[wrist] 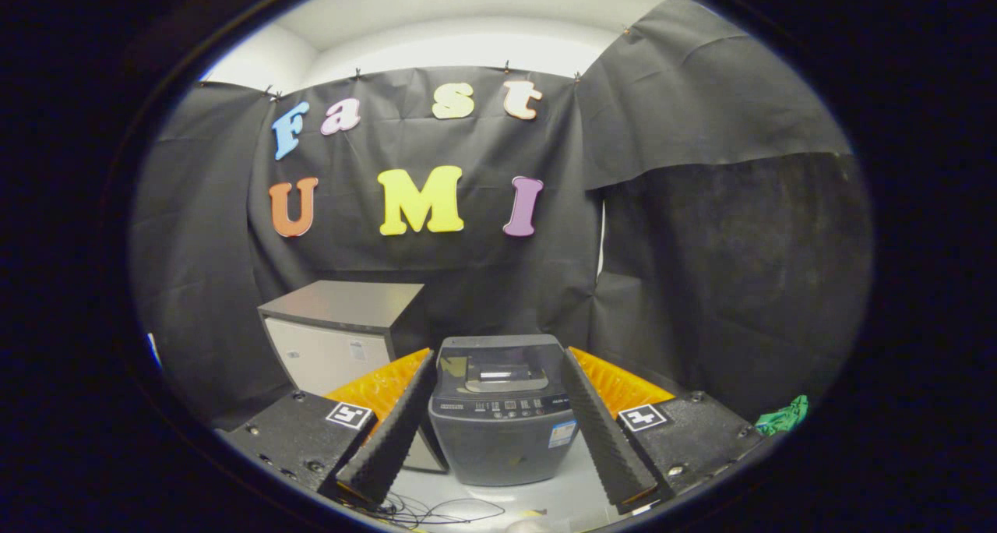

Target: Put the clothes into the washing machine and then close the washing machine lid.

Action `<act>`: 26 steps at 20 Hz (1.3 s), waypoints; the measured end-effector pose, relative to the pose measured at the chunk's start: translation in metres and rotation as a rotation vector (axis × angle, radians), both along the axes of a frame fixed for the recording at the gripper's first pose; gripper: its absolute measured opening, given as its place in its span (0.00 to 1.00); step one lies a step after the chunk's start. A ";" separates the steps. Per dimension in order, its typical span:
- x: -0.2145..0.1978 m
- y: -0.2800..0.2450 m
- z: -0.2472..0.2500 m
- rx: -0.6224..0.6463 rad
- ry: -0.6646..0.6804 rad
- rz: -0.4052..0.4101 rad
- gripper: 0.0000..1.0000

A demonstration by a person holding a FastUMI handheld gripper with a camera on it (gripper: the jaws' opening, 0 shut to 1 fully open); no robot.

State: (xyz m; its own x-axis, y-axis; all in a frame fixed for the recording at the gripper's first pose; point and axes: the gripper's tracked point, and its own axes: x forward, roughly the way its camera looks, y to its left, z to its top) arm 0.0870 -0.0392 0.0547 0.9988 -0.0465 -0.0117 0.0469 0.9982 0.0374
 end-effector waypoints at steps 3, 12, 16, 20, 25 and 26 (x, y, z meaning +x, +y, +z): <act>-0.032 0.000 -0.003 0.007 -0.003 0.001 1.00; -0.078 -0.022 -0.009 0.045 -0.005 -0.037 1.00; -0.086 -0.028 -0.007 0.059 -0.012 -0.046 1.00; -0.092 -0.033 -0.005 0.043 -0.020 -0.045 1.00; -0.095 -0.030 -0.003 0.043 -0.026 -0.034 1.00; -0.096 -0.030 -0.003 0.037 -0.023 -0.032 1.00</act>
State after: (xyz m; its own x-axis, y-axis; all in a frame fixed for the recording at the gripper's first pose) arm -0.0089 -0.0687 0.0513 0.9969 -0.0785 0.0093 0.0775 0.9941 0.0757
